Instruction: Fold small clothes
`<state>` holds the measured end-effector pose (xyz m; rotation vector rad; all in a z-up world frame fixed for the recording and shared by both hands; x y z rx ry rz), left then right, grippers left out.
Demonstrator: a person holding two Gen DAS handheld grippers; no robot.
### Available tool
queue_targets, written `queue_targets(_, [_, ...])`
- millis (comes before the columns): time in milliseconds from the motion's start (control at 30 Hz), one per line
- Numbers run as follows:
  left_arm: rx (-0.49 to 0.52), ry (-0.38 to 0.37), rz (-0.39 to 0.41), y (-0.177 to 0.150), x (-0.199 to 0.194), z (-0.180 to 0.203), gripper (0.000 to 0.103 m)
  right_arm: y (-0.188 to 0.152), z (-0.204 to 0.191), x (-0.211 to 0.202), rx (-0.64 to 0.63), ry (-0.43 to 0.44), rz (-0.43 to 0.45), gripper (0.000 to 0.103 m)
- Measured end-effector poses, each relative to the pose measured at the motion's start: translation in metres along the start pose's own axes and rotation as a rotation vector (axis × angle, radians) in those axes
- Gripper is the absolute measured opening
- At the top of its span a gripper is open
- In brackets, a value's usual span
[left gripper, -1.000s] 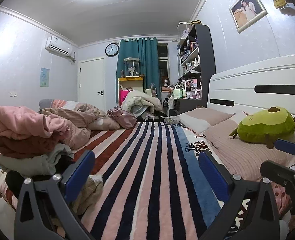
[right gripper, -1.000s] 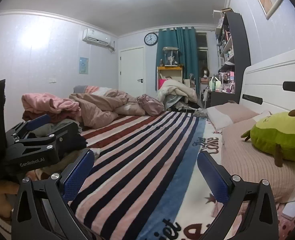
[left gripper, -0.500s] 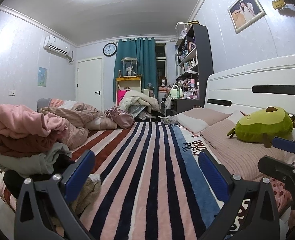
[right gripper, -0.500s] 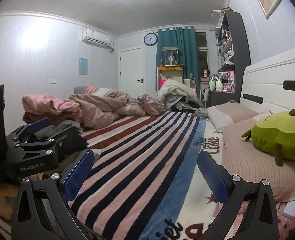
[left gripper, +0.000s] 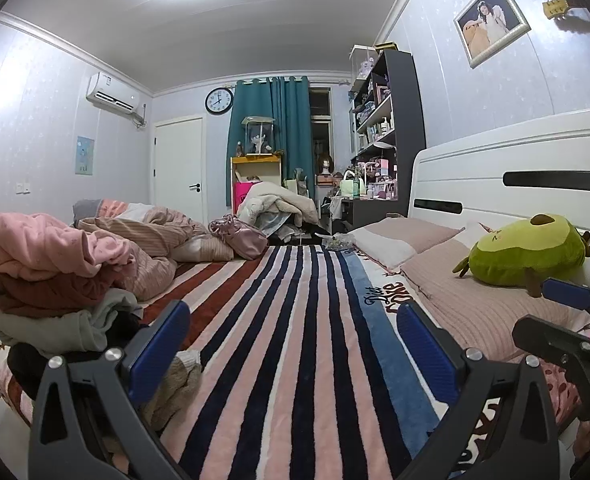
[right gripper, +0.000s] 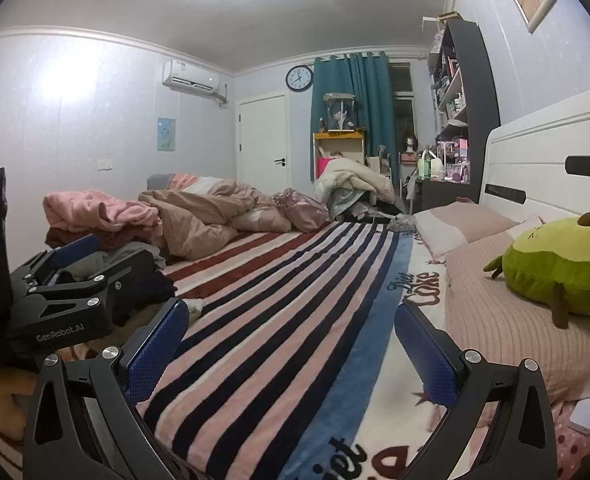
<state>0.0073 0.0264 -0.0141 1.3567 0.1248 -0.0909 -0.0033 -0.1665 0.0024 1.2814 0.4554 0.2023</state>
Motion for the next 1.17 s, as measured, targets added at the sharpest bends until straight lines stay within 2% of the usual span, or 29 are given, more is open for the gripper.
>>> queue_targets(800, [-0.003, 0.001, -0.004, -0.001, 0.000, 0.002, 0.102, -0.002, 0.002, -0.004, 0.013, -0.012, 0.001, 0.103])
queue_targets(1167, [-0.009, -0.028, -0.008, -0.001, 0.000, 0.004, 0.102, -0.001, -0.005, -0.013, 0.024, -0.040, -0.002, 0.103])
Point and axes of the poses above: each gripper's, at about its wrist camera, not at the fingertips, and x roughly the way its jaws point, z to its right, y to its top, the point moved 4 cm from there along x, roughly the way its jaws point, and after that the axes turned 13 degrees about -x, right-handed, at the moved point
